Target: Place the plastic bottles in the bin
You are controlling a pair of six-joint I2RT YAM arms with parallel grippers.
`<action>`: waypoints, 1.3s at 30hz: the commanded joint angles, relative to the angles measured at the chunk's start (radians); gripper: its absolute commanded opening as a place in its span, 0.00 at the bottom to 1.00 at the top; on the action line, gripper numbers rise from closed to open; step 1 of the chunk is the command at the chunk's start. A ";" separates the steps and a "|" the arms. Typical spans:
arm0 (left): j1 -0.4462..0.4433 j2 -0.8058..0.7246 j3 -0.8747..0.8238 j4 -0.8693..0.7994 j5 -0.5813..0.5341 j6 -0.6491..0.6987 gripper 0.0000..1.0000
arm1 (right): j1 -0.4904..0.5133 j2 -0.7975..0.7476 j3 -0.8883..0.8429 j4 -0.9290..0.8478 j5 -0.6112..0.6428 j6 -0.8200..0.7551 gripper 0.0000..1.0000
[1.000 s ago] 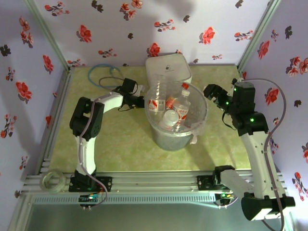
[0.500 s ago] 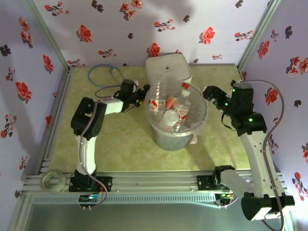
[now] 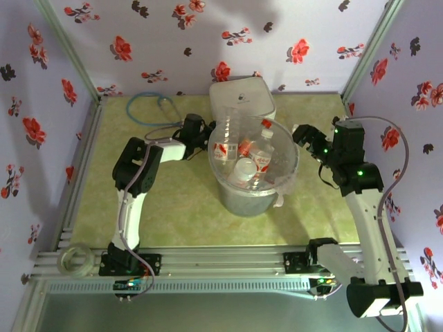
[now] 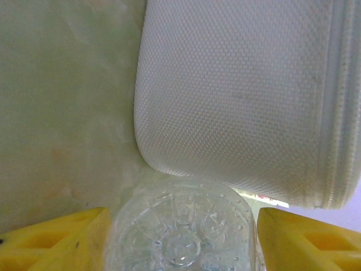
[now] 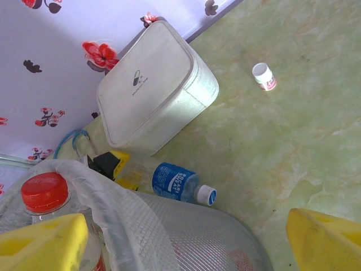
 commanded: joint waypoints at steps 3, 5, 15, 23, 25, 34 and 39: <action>0.018 -0.031 -0.032 -0.029 -0.043 0.020 0.63 | -0.014 -0.016 -0.005 0.006 0.014 -0.001 0.92; 0.035 -0.071 -0.063 -0.030 -0.053 0.036 0.61 | -0.015 -0.017 -0.002 0.004 0.013 -0.001 0.92; 0.148 -0.319 -0.277 -0.008 -0.088 0.090 0.56 | -0.017 -0.014 -0.001 0.023 -0.003 0.016 0.92; 0.269 -0.598 -0.369 -0.125 -0.116 0.205 0.55 | -0.017 -0.003 0.022 0.081 -0.069 0.001 0.92; 0.290 -0.676 -0.357 -0.205 -0.130 0.267 0.55 | -0.016 0.007 0.049 0.098 -0.102 -0.020 0.91; 0.336 -0.913 -0.117 -0.725 -0.198 0.657 0.55 | 0.107 0.138 0.318 0.046 -0.248 -0.241 0.86; 0.336 -0.964 0.018 -0.925 -0.188 0.775 0.55 | 0.350 0.293 0.562 -0.055 -0.143 -0.420 0.87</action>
